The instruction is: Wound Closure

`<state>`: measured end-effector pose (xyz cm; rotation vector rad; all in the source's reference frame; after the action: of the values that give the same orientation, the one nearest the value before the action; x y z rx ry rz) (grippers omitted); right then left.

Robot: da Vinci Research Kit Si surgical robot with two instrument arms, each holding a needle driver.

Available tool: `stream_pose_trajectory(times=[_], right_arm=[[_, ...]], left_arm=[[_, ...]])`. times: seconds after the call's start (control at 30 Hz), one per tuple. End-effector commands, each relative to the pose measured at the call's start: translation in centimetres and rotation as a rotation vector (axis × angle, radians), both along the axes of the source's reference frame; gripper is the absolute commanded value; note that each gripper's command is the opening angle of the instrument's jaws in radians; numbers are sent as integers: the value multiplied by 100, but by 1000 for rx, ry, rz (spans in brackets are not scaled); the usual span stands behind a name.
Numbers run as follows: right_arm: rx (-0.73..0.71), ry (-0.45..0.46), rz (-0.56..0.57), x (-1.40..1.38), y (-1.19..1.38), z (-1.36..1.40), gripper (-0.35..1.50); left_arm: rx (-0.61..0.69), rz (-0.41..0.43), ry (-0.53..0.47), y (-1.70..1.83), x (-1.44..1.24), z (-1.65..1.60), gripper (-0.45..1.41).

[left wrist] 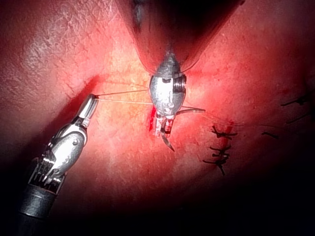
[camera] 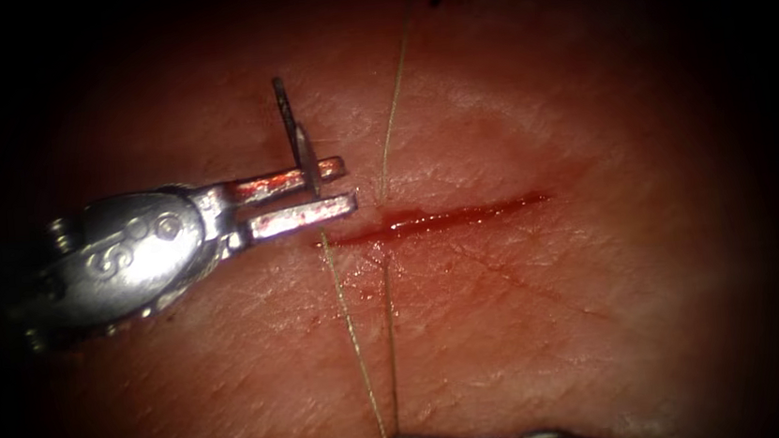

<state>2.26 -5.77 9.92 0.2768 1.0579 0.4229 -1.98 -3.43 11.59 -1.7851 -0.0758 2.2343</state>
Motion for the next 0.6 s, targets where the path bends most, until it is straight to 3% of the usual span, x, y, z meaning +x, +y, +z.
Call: stream_pose_trajectory(times=[0.03, 0.1, 0.17, 0.43, 0.6], right_arm=[[-15, 8, 3, 4, 3, 6, 32], [-68, 10, 15, 1, 9, 9, 106], [-108, -6, 19, -8, 15, 14, 131], [-130, -10, 10, -26, 27, 28, 136], [-179, -48, 27, -25, 47, 52, 133]], left_arm=[[-1, 1, -1, 2, -4, 5, -45], [2, 8, -8, 8, 1, 6, -45], [6, -3, 6, 19, 13, 10, -45], [12, -68, 58, 45, 66, 19, -45], [14, -88, 76, 45, 74, 20, -45]])
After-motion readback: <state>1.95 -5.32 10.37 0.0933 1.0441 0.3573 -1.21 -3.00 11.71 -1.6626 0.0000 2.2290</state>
